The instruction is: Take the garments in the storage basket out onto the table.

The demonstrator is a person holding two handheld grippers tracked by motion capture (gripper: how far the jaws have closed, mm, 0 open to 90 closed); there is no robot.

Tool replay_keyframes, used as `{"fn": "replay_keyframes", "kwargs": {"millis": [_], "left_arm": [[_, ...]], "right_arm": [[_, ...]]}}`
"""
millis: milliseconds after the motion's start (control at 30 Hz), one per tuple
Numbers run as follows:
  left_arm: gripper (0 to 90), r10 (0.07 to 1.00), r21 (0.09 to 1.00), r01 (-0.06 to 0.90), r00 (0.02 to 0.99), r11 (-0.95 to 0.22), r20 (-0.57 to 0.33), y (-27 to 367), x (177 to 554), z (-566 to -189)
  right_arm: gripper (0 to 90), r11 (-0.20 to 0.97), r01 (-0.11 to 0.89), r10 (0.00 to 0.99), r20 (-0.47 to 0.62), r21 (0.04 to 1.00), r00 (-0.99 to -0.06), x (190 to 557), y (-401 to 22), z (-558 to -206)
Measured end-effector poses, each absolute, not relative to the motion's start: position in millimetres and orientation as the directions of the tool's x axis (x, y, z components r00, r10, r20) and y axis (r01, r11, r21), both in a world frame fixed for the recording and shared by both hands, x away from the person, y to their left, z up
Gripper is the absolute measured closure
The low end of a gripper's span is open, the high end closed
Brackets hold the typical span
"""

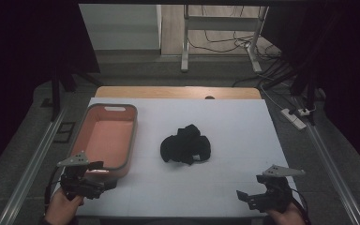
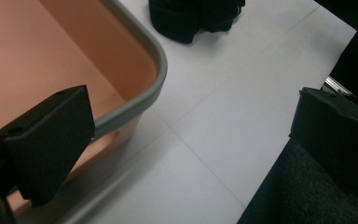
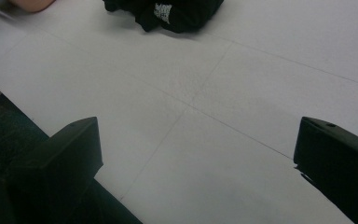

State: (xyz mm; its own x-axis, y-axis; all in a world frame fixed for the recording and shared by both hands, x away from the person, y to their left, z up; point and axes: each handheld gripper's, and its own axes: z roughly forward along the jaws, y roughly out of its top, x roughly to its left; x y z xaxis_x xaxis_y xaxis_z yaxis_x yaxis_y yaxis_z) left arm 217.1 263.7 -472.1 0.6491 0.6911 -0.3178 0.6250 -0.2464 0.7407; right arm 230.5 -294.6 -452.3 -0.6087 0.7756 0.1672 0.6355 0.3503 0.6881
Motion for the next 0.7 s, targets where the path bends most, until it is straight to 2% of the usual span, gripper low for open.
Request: {"fn": "replay_keyframes", "kwargs": {"millis": [700], "left_arm": [[0.0,0.745,0.728,0.658,0.58,-0.192,-0.329,292.0,196.4,-479.0]], "right_arm": [[1.0,0.346,0.639,0.779,0.169,0.687,-0.604,230.3,-294.6,-452.4]]}}
